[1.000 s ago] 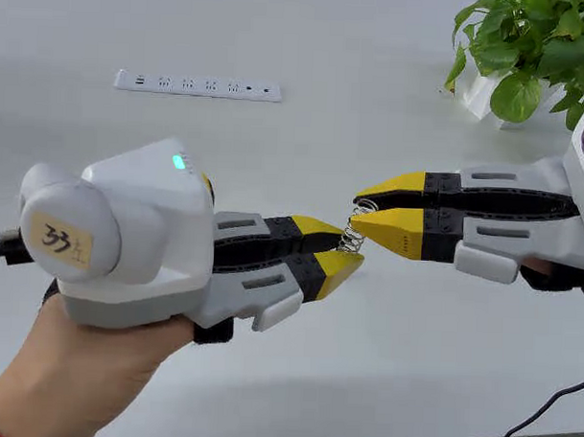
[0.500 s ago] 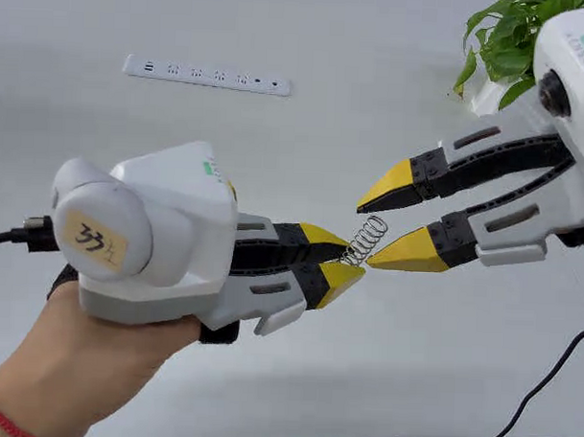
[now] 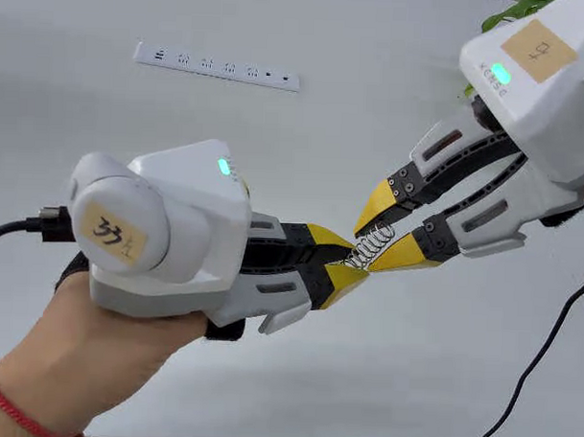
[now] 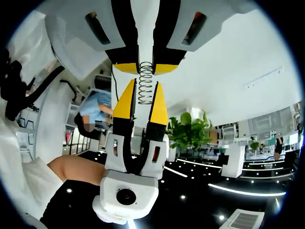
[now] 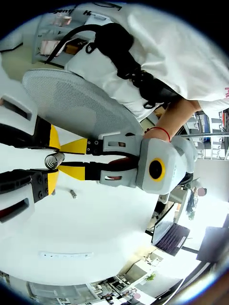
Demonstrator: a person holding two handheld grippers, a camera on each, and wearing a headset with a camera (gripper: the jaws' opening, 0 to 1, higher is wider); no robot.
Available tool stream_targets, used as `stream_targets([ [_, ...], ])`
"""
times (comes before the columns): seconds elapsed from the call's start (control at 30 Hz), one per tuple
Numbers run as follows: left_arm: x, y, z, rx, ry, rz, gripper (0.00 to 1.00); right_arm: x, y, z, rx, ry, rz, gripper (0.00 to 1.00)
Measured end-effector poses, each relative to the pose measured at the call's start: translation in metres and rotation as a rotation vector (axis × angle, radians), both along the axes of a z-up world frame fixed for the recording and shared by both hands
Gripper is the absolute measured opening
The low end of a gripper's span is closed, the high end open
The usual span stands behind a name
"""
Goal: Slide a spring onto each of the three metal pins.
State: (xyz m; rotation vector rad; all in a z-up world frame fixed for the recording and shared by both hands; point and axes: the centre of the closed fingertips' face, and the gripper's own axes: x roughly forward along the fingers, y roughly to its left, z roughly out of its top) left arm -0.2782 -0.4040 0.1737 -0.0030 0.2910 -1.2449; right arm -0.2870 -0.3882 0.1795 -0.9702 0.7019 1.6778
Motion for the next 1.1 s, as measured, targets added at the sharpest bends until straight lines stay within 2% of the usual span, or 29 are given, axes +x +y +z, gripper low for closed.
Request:
stream_targets([
  [0.3, 0.001, 0.000, -0.003, 0.003, 0.004, -0.004, 0.07, 0.000, -0.002, -0.002, -0.008, 0.014, 0.006, 0.08],
  [0.5, 0.003, 0.000, -0.005, -0.002, 0.020, -0.009, 0.07, 0.001, -0.003, -0.003, -0.007, 0.034, -0.013, 0.07],
  [0.83, 0.001, 0.000, -0.011, 0.013, 0.022, -0.023, 0.07, 0.001, -0.005, -0.009, -0.017, 0.050, -0.021, 0.07],
  [0.97, 0.000, 0.001, -0.014, 0.024, 0.017, -0.029, 0.11, 0.003, -0.005, -0.010, -0.018, 0.054, -0.036, 0.07],
  [1.1, 0.000, 0.010, -0.020, 0.040, 0.016, -0.014, 0.18, 0.008, -0.008, -0.008, -0.020, 0.050, -0.062, 0.07],
])
